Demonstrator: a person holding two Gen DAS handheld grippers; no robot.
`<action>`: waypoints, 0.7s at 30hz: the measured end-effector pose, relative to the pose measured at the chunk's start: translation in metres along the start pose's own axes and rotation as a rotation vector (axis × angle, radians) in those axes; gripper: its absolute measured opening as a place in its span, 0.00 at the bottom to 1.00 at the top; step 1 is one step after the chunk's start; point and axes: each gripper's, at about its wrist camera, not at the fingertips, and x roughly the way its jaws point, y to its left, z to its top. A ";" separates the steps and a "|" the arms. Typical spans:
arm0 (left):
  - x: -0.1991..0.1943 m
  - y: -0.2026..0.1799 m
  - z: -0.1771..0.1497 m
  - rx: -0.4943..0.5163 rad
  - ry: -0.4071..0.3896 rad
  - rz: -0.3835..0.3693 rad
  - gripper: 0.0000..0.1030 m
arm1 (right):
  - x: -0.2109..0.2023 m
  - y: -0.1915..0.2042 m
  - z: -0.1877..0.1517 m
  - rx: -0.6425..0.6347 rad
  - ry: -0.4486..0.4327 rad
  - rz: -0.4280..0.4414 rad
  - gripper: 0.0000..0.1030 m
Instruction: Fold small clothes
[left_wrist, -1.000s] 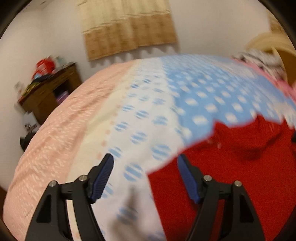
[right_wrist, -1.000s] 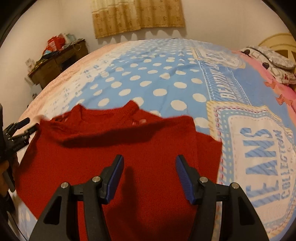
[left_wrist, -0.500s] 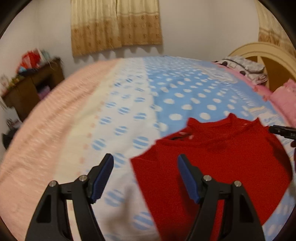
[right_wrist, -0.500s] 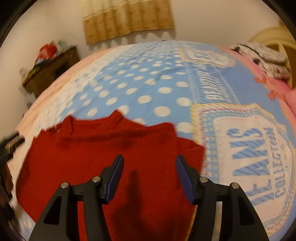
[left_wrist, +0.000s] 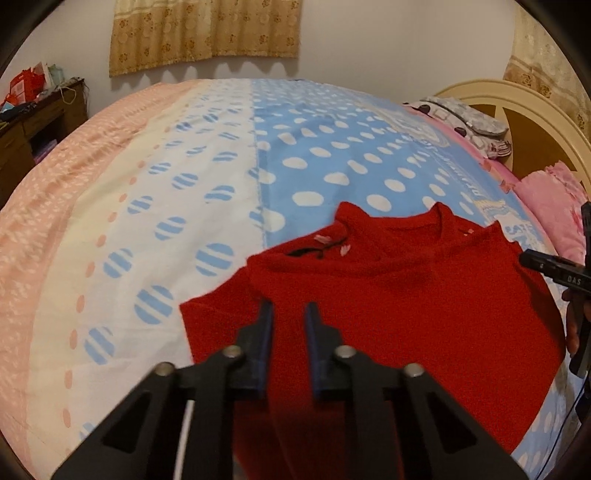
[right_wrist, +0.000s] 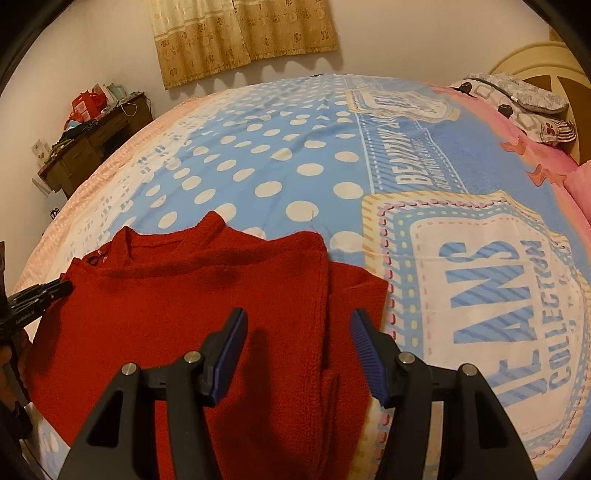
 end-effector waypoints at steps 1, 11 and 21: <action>-0.002 0.000 0.000 0.003 -0.015 -0.003 0.07 | 0.000 0.001 -0.001 -0.002 -0.003 0.000 0.57; -0.005 0.012 0.010 0.000 -0.075 0.071 0.04 | -0.014 0.008 -0.005 0.017 -0.041 0.016 0.57; -0.024 0.003 0.003 0.046 -0.119 0.112 0.12 | -0.042 0.075 -0.045 -0.092 -0.032 0.127 0.57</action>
